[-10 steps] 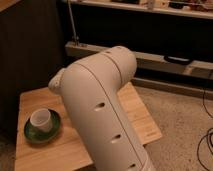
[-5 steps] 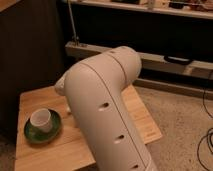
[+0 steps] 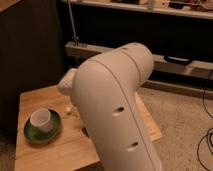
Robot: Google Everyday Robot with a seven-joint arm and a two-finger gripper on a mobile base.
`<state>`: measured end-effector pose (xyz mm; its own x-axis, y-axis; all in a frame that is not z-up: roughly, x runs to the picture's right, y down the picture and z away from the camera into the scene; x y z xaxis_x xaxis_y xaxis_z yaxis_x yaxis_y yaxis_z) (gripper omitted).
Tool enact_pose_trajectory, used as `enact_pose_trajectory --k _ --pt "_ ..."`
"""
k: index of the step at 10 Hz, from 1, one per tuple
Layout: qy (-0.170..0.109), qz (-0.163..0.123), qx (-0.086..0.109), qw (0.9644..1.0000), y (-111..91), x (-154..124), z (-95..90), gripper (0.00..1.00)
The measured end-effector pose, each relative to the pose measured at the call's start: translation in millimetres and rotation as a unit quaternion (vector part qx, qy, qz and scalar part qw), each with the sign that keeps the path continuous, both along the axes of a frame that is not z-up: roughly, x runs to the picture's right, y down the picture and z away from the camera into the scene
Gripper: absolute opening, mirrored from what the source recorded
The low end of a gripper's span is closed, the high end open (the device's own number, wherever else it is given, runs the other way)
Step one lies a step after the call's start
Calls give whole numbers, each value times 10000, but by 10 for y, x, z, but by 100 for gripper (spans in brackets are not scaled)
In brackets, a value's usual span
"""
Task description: Stand the bottle upright
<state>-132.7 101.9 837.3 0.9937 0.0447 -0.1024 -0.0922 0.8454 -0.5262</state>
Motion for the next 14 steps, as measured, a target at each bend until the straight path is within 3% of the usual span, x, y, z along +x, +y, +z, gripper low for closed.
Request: enact_pose_trajectory --k 3,5,6,7,8,9,10,11,12,13,14 --pt "-139 71 88 9998 -18 -10 -109 80" --pt "-477 344 179 9981 35 99 -163 80" --pt "-808 548 245 9949 49 131 -196 80" --pt "-1416 901 397 9850 43 196 -265 80" --pt "-1809 1117 525 9757 29 275 -306 80" --pt "-2316 1327 682 9613 18 312 -366 80" --pt "-2890 1580 920 9397 -15 381 -435 80" --pt "-3415 1832 1188 9142 -66 480 -503 80" --pt "-3813 2003 1392 8917 -141 518 -577 80" --pt "-4138 2176 1556 8702 -256 543 -651 80" --pt "-4371 2324 1719 8517 -379 580 -724 80"
